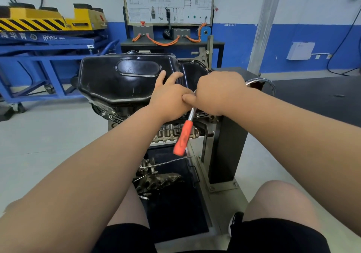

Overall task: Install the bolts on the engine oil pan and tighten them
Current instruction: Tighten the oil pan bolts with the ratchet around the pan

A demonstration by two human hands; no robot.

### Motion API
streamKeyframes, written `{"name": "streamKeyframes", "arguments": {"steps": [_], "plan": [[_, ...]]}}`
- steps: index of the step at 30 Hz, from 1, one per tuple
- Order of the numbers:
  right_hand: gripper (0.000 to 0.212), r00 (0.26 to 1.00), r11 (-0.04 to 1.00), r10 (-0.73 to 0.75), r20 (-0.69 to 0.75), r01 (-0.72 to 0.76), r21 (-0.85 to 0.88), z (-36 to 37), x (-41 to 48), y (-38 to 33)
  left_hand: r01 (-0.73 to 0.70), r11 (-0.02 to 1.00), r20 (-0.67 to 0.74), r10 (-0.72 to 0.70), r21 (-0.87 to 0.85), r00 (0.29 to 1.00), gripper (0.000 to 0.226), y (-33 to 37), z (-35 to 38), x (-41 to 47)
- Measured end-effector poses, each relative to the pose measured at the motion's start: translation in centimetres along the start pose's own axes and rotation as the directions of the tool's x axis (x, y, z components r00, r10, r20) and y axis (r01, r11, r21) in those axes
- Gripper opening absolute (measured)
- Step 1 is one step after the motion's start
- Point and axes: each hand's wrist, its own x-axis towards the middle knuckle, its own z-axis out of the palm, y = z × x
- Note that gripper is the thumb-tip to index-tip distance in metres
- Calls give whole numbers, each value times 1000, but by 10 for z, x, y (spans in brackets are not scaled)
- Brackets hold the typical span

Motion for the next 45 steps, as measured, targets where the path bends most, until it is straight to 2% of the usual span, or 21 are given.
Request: {"name": "streamKeyframes", "arguments": {"steps": [2, 4, 7, 10, 12, 16, 19, 22, 24, 27, 29, 31, 35, 37, 38, 39, 43, 45], "plan": [[53, 1000, 999, 4, 30, -5, 40, -1, 1, 2, -6, 1000, 33, 7, -20, 999, 28, -1, -1, 1], [47, 998, 998, -54, 29, 54, -6, -5, 2, 5, -10, 998, 52, 13, -62, 999, 32, -2, -3, 2], [23, 988, 980, -152, -2, 150, -128, -10, 4, 4, -8, 998, 56, 11, -63, 998, 37, -2, -4, 2], [25, 985, 975, -165, -53, 154, -159, -9, 1, 3, 5, 999, 50, -3, -35, 999, 38, 1, -3, 1], [44, 990, 986, -116, -86, 104, -132, -5, -2, 3, 12, 1000, 50, -13, 11, 999, 32, 3, -1, 0], [60, 998, 997, 56, -26, -54, 56, 1, -2, 3, 14, 995, 45, -19, 101, 999, 32, 3, 4, 1], [49, 1000, 999, -2, -12, 3, 45, -3, -1, 5, 6, 998, 80, -11, 64, 997, 39, 2, 3, 2], [22, 989, 982, -144, -23, 140, -125, -11, -2, 1, -2, 1000, 97, 0, 24, 995, 41, 2, 0, 2], [27, 982, 965, -189, -29, 180, -190, -11, -1, -2, 3, 999, 88, -7, 43, 996, 40, 1, 0, 2], [21, 983, 974, -162, -82, 147, -171, -6, -3, -2, 21, 998, 73, -25, 62, 997, 37, 1, 3, 2], [46, 993, 992, -72, -91, 62, -113, 0, -6, -3, 18, 992, 86, -29, 122, 996, 32, 2, 5, 1], [51, 997, 999, 8, -81, -11, -36, 4, -8, -6, -5, 987, 113, -14, 161, 994, 33, 1, 8, 2], [46, 998, 996, -55, -35, 52, -69, -1, -4, -5, -10, 986, 154, -15, 164, 988, 46, -2, 8, 3], [30, 992, 988, -125, -25, 122, -96, -8, -1, -3, -1, 992, 150, -18, 128, 989, 51, -2, 8, 5], [17, 987, 979, -159, -28, 155, -129, -10, -1, -3, 1, 994, 143, -17, 112, 990, 47, -1, 8, 5], [14, 982, 968, -187, -29, 179, -174, -10, -1, -3, 0, 994, 143, -16, 108, 990, 43, -1, 8, 5], [16, 983, 963, -178, -40, 166, -211, -10, -2, -3, -7, 992, 90, -5, 130, 996, 56, -1, 10, 2], [35, 988, 972, -142, -64, 127, -199, -8, -4, -2, 1, 991, 37, -7, 136, 999, 54, 2, 12, 0]]}}
